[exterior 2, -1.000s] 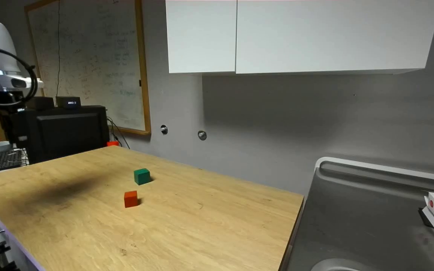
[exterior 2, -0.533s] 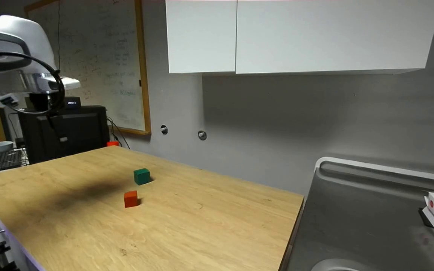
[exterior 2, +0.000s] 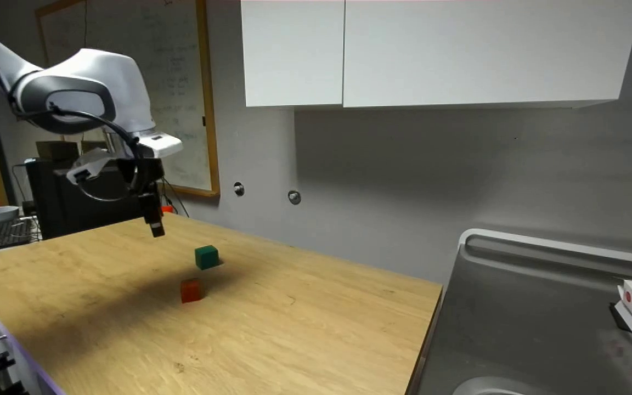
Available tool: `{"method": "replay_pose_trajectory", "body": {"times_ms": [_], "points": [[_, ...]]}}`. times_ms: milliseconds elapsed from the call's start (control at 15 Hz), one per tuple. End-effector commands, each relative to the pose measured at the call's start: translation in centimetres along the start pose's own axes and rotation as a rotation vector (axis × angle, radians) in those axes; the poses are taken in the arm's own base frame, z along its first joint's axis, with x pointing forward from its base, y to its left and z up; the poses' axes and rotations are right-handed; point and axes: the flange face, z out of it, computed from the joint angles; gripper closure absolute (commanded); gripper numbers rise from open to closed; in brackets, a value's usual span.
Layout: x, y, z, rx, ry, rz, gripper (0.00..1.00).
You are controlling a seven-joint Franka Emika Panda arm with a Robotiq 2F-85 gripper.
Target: Put the orange cube on top of the green cube
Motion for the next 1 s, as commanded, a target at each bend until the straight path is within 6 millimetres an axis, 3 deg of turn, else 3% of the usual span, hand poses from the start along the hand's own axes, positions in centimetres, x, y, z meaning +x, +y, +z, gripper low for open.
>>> {"method": "replay_pose_trajectory", "body": {"times_ms": [0, 400, 667, 733, 800, 933], "points": [[3.8, 1.3, 3.6, 0.004, -0.045, 0.065, 0.00], [5.8, 3.3, 10.5, -0.041, -0.165, 0.149, 0.00], [5.8, 4.5, 13.8, -0.072, -0.223, 0.177, 0.00], [5.9, 4.6, 14.3, -0.079, -0.227, 0.179, 0.25], [5.9, 4.7, 14.8, -0.084, -0.233, 0.180, 0.25], [6.1, 4.6, 15.3, -0.088, -0.239, 0.179, 0.41]]}}
